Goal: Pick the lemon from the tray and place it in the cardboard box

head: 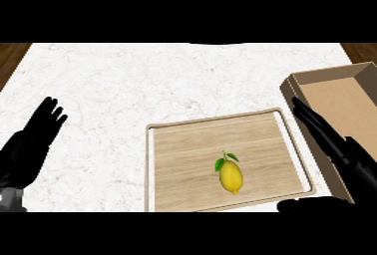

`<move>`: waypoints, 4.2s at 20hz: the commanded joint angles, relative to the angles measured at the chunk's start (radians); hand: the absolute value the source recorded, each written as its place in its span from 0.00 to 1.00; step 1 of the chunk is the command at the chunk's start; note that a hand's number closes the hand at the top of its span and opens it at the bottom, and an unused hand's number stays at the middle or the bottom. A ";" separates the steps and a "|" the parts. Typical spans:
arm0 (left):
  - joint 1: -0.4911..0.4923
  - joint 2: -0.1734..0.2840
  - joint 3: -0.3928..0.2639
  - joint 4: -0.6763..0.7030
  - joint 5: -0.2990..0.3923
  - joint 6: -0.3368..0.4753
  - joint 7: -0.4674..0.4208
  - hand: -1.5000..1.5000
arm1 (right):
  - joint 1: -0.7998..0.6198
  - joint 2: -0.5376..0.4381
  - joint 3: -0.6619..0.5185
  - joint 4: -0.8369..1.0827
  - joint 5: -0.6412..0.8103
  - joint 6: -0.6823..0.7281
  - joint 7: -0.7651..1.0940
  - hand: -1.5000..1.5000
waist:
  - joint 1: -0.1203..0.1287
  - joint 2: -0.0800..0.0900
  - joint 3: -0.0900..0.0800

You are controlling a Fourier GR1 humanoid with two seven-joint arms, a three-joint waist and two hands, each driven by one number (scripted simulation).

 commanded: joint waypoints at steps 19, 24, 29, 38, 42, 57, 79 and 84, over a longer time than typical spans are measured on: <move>0.002 -0.036 0.019 -0.049 -0.023 -0.018 0.036 0.50 | -0.371 0.162 0.350 -0.033 0.103 0.566 1.119 0.00 | 0.029 0.009 0.003; -0.021 -0.043 0.025 -0.028 -0.041 -0.031 0.045 0.50 | -0.381 0.189 0.393 -0.025 0.111 0.582 1.163 0.00 | 0.019 0.008 0.003; -0.025 -0.052 0.064 0.016 -0.043 -0.059 0.028 0.50 | -0.352 0.179 0.367 0.006 0.123 0.597 1.118 0.00 | 0.017 0.009 0.003; -0.083 -0.092 0.104 0.064 -0.071 -0.107 0.049 0.50 | -0.359 0.264 0.328 0.051 0.224 0.648 1.016 0.00 | 0.019 0.010 0.003; -0.056 -0.168 0.041 -0.008 -0.154 -0.036 0.072 0.50 | -0.332 0.308 0.357 0.076 0.312 0.633 0.967 0.00 | 0.019 0.010 0.004; 0.011 -0.153 0.140 -0.021 -0.143 -0.144 0.072 0.50 | -0.304 0.405 0.347 0.152 0.445 0.739 0.998 0.00 | 0.021 0.009 0.004; 0.003 -0.222 0.189 -0.124 -0.194 -0.177 0.171 0.50 | -0.232 0.506 0.350 0.363 0.690 0.708 0.824 0.00 | 0.022 0.010 0.004; -0.006 -0.212 0.252 0.031 -0.172 -0.281 0.066 0.50 | -0.221 0.474 0.305 0.380 0.711 0.704 0.737 0.00 | 0.021 0.010 0.004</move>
